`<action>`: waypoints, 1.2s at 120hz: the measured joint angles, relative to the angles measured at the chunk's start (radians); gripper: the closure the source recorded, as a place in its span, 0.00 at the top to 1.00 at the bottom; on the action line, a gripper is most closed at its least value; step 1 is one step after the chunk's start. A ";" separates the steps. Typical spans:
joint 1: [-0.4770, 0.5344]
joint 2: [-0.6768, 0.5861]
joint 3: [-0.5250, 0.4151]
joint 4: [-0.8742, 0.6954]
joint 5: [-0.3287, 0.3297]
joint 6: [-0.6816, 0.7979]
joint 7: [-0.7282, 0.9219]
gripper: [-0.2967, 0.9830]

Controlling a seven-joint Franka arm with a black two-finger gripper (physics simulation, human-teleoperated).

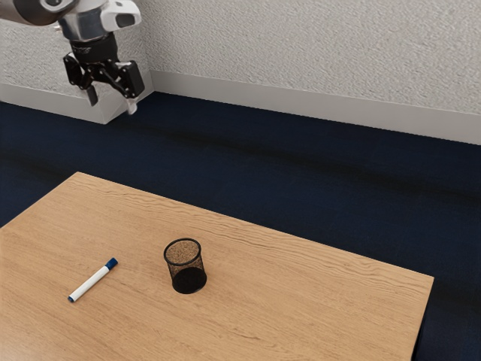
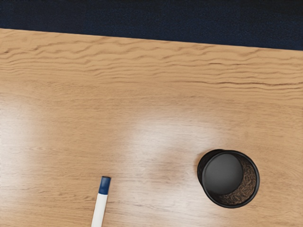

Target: Put the marker into the pen holder.

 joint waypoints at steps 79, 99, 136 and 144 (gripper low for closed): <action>0.144 -0.052 0.010 -0.650 0.005 0.200 -0.026 0.77; 0.174 -0.028 0.010 -0.742 0.006 0.328 -0.025 0.77; 0.203 0.053 0.010 -0.839 0.007 0.602 0.010 0.77; 0.204 0.069 0.011 -0.840 0.006 0.632 0.031 0.77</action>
